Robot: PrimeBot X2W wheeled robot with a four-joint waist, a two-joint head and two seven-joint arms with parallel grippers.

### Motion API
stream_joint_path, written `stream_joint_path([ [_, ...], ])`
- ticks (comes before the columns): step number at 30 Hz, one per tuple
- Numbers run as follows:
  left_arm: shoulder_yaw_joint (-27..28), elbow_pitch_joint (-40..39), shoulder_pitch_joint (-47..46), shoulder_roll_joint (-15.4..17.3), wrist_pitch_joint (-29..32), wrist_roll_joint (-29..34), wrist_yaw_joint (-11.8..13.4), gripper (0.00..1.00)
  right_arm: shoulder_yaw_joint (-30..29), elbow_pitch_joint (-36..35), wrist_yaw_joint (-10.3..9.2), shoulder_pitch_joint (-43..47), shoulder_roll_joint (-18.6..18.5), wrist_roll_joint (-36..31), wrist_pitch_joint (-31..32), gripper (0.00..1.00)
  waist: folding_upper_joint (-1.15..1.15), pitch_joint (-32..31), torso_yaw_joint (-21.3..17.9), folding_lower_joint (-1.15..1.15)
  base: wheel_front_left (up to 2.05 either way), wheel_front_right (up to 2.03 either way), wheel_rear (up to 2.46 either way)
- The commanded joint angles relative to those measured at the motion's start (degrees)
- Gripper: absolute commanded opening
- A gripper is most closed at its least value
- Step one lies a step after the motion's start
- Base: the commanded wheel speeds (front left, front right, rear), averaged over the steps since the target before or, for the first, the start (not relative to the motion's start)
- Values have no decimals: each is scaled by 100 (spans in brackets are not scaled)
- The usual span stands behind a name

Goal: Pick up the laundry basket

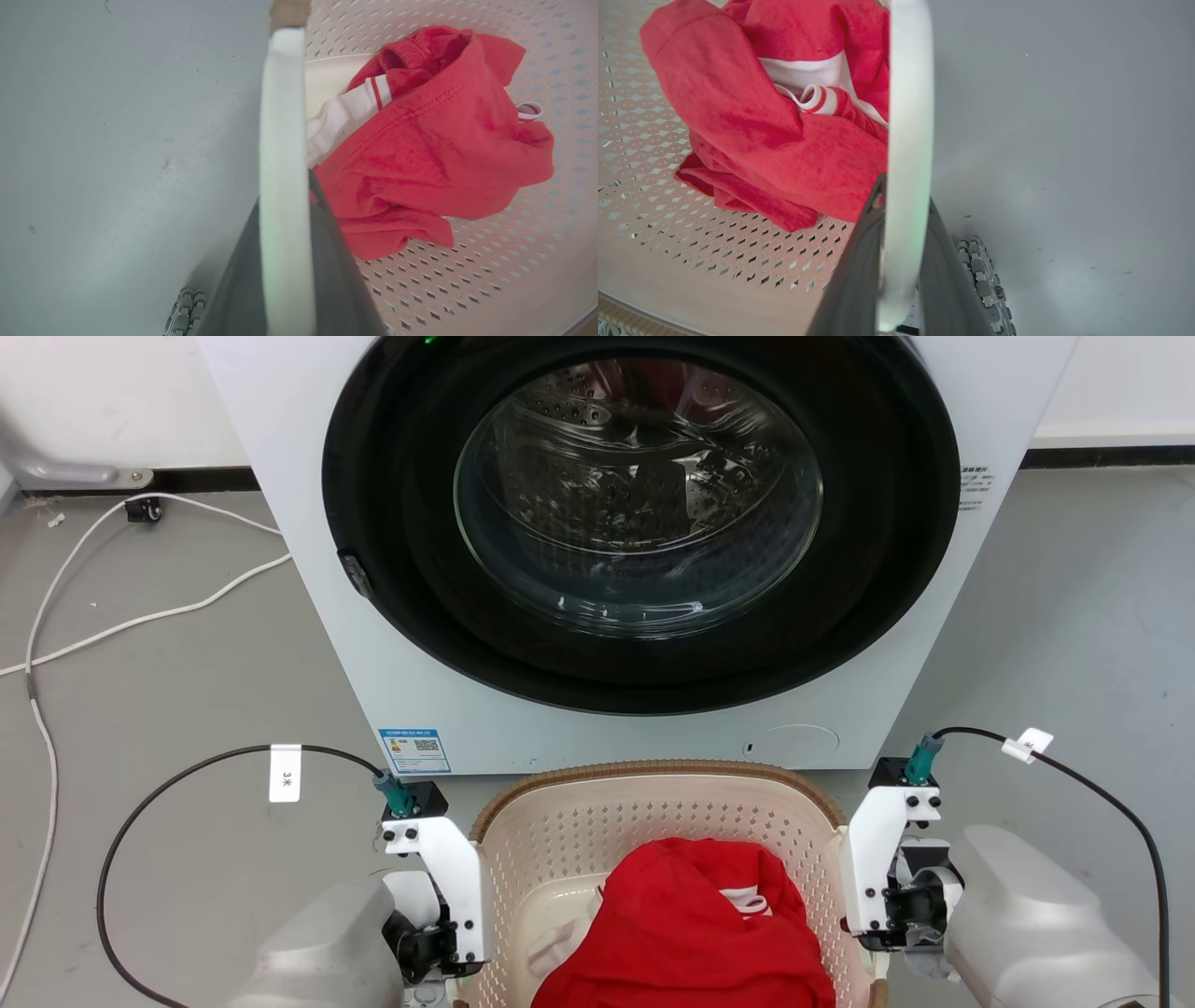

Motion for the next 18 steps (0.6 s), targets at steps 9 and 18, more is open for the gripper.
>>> stream_joint_path([
  [9,-60,-130,-34,-241,-22,-96,-92,0,-43,-91,79,34,197,31,18,0,0,-4,-1,0,0,0,0],
  [18,-112,-118,-24,-238,-48,-134,-92,0,-83,-91,79,64,203,17,33,0,0,-8,-20,0,0,0,0],
])
